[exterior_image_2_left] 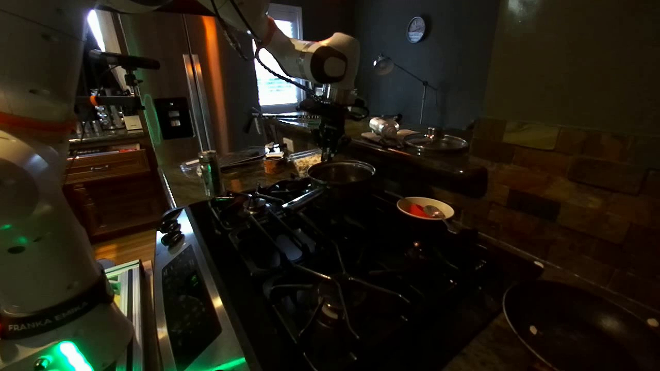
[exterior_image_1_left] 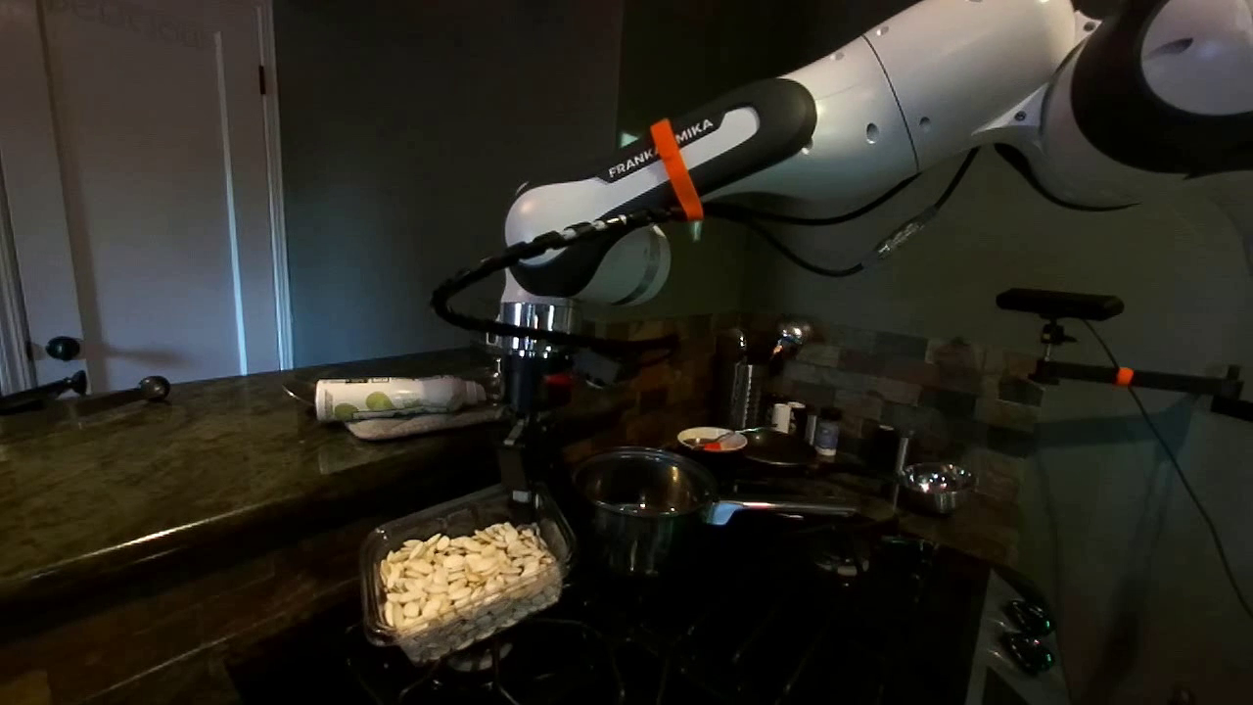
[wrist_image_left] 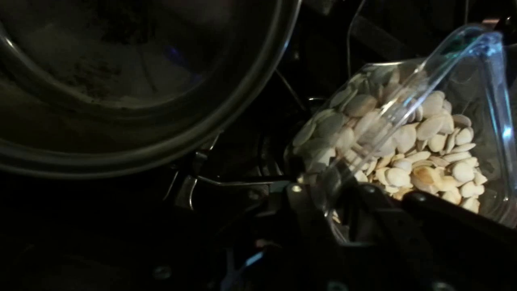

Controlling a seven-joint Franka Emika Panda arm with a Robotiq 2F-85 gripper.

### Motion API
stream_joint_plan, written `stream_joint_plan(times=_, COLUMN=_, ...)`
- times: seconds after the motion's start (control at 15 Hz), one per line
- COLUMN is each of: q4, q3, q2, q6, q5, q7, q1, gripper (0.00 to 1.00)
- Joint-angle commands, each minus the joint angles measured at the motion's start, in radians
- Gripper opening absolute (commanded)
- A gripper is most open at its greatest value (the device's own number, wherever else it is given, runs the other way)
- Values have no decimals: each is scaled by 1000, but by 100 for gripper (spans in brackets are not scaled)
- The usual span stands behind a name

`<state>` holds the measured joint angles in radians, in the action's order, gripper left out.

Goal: Empty some of the grains into the pot then place the container on the counter

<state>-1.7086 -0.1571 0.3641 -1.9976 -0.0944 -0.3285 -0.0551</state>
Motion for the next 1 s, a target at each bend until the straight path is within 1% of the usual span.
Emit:
stream_joint_plan(times=0.0, q4=-12, q3=16, q2=28, q6=-40, q5=47, q7=66, q1=-34, gripper=24)
stream_joint_plan(times=0.07, q4=-14, q3=15, q2=36, q6=-46, q5=50, q7=74, q1=-37, gripper=36)
stream_joint_plan(times=0.13, q4=-17, q3=13, q2=42, q6=-60, q5=56, q7=83, q1=-41, gripper=42)
stream_joint_plan(times=0.2, q4=-18, q3=12, q2=50, q6=-72, q5=60, q7=88, q1=-44, gripper=40)
stream_joint_plan(times=0.33, q4=-22, q3=14, q2=65, q6=-108, q5=76, q7=104, q1=-54, gripper=22)
stream_joint_plan(times=0.4, q4=-22, q3=15, q2=74, q6=-123, q5=85, q7=111, q1=-58, gripper=19)
stream_joint_plan(times=0.53, q4=-20, q3=16, q2=89, q6=-135, q5=103, q7=123, q1=-67, gripper=24)
stream_joint_plan(times=0.6, q4=-20, q3=16, q2=93, q6=-136, q5=110, q7=128, q1=-70, gripper=18)
stream_joint_plan(times=0.67, q4=-18, q3=16, q2=94, q6=-133, q5=115, q7=133, q1=-72, gripper=4)
stream_joint_plan(times=0.8, q4=-11, q3=16, q2=95, q6=-126, q5=111, q7=142, q1=-70, gripper=3)
stream_joint_plan(times=0.87, q4=-7, q3=16, q2=97, q6=-120, q5=109, q7=143, q1=-69, gripper=0)
stream_joint_plan(times=0.93, q4=-5, q3=15, q2=99, q6=-107, q5=105, q7=140, q1=-66, gripper=1)
